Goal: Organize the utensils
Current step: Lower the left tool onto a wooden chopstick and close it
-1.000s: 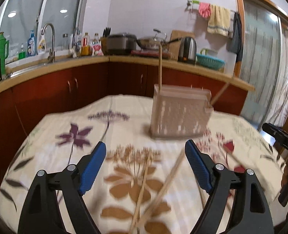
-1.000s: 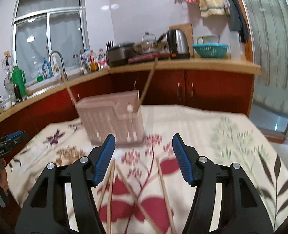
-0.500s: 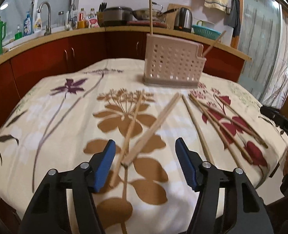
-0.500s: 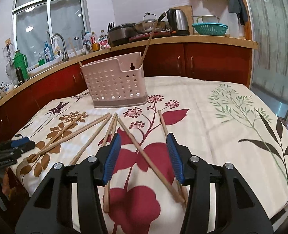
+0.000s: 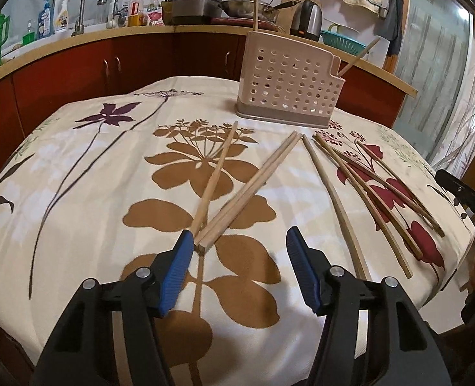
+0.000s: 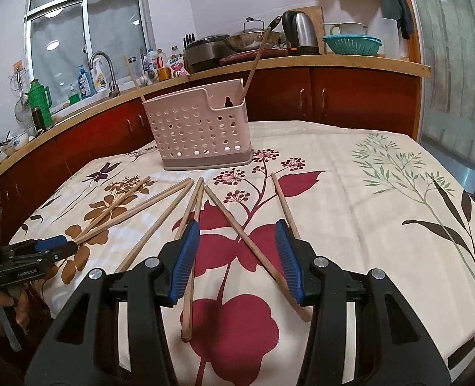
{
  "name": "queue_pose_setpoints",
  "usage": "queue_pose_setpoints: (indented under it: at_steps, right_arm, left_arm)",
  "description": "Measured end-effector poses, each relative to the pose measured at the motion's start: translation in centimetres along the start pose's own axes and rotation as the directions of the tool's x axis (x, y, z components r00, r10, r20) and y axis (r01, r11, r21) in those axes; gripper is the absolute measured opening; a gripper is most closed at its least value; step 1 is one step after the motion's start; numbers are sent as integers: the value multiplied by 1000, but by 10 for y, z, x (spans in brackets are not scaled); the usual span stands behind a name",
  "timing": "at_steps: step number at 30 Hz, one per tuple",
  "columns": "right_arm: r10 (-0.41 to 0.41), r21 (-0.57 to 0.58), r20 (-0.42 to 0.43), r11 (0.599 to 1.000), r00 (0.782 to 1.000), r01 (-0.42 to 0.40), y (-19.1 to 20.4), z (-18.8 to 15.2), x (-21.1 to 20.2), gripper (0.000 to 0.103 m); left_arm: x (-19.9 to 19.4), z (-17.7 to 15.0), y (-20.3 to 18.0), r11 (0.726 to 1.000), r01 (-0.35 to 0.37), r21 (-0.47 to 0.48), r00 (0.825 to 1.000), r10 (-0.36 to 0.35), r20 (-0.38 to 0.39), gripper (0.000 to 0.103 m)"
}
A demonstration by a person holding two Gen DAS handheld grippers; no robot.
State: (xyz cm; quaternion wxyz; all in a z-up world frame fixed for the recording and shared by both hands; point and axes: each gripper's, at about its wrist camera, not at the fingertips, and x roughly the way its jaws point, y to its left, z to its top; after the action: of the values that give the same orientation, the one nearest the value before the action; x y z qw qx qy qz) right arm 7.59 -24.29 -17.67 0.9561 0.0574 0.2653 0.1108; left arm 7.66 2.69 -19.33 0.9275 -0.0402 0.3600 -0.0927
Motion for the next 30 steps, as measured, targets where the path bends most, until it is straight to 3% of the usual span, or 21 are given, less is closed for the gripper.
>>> queue_pose_setpoints:
  at_steps: [10, 14, 24, 30]
  right_arm:
    - [0, 13, -9, 1000, 1000, 0, -4, -2, 3, 47]
    - [0, 20, -14, 1000, 1000, 0, -5, -4, 5, 47]
    - [1, 22, -18, 1000, 1000, 0, -7, -5, 6, 47]
    - [0, 26, -15, 1000, 1000, 1, -7, -5, 6, 47]
  left_arm:
    - [5, -3, -6, 998, 67, 2, 998, -67, -21, 56]
    - [10, -2, -9, 997, 71, 19, 997, -70, -31, 49]
    - [20, 11, -5, 998, 66, 18, 998, -66, -16, 48]
    - [17, 9, -13, 992, 126, 19, 991, -125, -42, 48]
